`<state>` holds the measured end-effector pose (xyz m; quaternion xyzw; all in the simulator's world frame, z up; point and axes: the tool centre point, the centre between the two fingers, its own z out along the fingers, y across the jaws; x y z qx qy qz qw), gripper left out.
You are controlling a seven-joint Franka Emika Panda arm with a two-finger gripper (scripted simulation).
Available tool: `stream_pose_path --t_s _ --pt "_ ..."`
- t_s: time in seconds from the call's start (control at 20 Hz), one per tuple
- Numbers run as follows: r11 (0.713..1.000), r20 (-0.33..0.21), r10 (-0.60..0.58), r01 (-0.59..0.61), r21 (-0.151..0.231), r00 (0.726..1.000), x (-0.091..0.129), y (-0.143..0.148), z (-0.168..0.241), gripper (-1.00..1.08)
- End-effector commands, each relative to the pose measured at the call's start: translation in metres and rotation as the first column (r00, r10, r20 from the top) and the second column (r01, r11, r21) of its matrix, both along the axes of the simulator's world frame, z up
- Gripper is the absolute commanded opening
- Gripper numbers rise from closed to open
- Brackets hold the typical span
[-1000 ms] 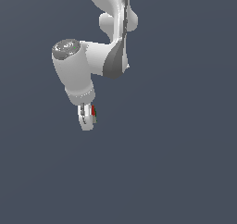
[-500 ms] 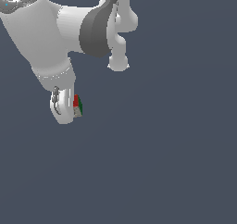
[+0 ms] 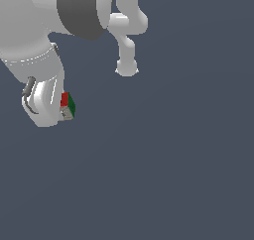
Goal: Pick up the object and move it to a goal position.
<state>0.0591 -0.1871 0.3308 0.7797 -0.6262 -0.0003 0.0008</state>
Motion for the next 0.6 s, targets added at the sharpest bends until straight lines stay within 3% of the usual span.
stream_pose_path --t_s 0.0,0.55 --pt "1.0 0.001 0.001 -0.001 0.0 1.0 0.003 -0.003 0.01 -1.0" --pt "1.0 0.001 0.001 -0.001 0.001 1.0 0.009 -0.009 0.023 -1.0"
